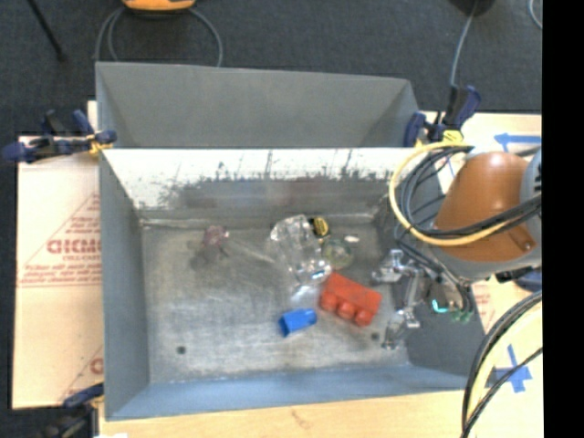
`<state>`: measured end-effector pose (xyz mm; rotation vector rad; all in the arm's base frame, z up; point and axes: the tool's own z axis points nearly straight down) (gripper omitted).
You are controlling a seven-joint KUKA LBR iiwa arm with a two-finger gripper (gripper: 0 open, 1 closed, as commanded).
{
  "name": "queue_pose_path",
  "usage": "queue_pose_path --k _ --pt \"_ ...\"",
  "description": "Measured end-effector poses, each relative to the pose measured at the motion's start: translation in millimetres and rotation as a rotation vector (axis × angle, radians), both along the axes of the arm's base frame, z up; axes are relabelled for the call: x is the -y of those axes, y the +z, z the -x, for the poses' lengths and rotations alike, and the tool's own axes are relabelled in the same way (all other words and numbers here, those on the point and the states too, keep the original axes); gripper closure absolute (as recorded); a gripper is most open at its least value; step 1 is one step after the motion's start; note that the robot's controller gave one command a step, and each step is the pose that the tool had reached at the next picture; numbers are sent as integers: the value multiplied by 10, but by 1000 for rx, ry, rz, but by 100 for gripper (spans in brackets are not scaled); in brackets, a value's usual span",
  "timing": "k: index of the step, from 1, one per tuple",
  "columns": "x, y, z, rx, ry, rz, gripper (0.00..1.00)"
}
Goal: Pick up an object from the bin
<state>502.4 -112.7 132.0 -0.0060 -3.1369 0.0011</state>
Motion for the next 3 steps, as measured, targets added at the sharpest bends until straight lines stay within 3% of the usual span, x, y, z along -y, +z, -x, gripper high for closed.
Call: queue_pose_path --k 1,2,3 --pt "-317 -599 -386 12 87 4 0" --pt "-308 -562 -405 20 85 5 100" --pt "-376 925 -287 14 369 2 100"
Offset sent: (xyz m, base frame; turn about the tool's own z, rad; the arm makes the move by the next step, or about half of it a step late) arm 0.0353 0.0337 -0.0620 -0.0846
